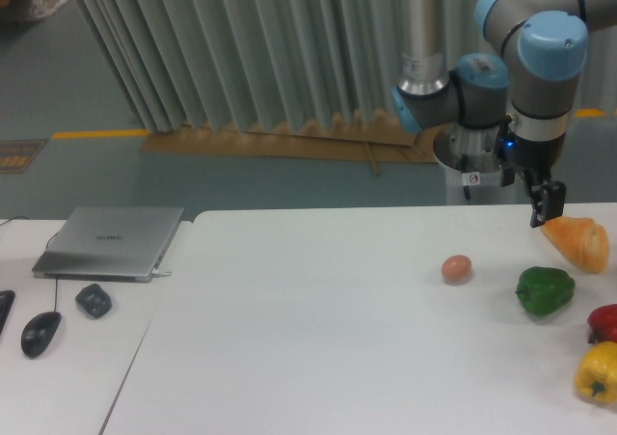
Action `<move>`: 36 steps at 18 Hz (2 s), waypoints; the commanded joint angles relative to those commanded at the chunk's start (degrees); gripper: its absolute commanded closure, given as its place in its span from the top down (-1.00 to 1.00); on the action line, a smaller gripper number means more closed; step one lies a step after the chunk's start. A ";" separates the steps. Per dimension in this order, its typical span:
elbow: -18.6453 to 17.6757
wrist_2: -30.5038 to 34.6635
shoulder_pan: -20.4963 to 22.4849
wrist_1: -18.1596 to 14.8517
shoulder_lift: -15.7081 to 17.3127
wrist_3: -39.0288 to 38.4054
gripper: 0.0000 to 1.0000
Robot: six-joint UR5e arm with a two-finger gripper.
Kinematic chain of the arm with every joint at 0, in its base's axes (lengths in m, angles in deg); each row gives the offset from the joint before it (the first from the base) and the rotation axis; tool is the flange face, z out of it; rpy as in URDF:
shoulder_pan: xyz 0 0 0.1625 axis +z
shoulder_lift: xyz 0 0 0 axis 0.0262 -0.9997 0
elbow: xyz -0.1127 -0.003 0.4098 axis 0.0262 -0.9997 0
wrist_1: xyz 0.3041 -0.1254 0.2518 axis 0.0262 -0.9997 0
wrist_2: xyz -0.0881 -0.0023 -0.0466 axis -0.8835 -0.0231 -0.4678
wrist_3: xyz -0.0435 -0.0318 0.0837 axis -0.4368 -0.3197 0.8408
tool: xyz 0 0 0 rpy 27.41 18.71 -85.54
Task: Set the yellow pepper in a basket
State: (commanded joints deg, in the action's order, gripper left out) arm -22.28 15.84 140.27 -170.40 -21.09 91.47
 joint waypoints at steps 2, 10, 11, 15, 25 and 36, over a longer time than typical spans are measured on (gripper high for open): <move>-0.26 0.17 -0.09 0.09 0.09 0.00 1.00; -0.09 0.18 0.00 0.09 0.09 -0.09 1.00; -0.09 0.26 0.00 0.09 0.09 -0.09 1.00; 0.17 0.09 -0.09 0.09 0.00 -0.17 1.00; 0.35 -1.14 0.00 0.17 0.00 -0.09 1.00; -0.09 -0.79 0.00 3.87 0.09 0.35 1.00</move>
State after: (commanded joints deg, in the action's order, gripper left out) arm -22.37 15.05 140.27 -166.54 -21.01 91.82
